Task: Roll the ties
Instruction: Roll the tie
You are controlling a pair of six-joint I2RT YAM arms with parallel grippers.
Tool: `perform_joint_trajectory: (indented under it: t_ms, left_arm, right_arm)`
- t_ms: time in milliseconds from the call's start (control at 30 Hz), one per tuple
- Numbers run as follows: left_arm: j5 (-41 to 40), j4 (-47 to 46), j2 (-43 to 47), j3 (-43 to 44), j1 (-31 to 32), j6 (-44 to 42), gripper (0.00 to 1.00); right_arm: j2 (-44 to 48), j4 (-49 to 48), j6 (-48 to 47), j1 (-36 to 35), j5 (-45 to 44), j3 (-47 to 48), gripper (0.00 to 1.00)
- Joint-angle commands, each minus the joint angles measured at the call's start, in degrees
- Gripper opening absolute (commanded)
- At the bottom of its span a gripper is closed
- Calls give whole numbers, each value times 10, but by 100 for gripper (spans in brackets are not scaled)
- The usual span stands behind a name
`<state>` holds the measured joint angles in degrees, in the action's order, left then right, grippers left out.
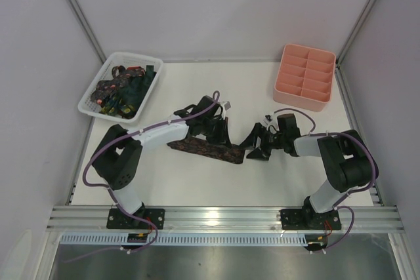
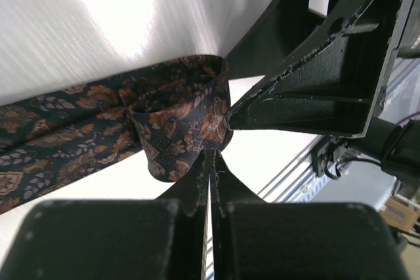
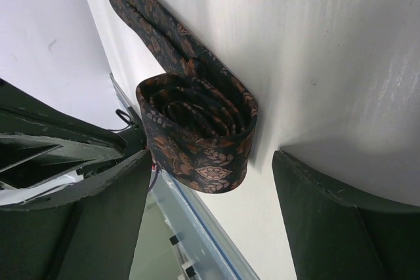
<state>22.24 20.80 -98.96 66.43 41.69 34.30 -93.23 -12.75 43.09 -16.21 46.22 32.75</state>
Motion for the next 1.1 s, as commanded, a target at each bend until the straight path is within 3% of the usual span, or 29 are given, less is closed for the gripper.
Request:
perform_joint_trajectory:
  t_ms: [0,300,633,900,1067]
  left_arm:
    - [41,-29,-6,-15,-6,8,0]
    - [34,-19,-35,-31,-52,-38,1]
    - [42,-37,-51,-40,-57,-41,0]
    - [42,-45,-62,-40,-59,-39,0]
    - [40,-45,-69,-40,-63,-39,0]
  right_arm:
    - [-9,-21,-3,1,9,-8,81]
    - [-21,-13,-4,-14,20,10,80]
    - [-57,-31,16,-36,25,45,80]
    - [-99,76,-49,-33,32,137,80]
    - [-120,70,-60,-30,52,146,70]
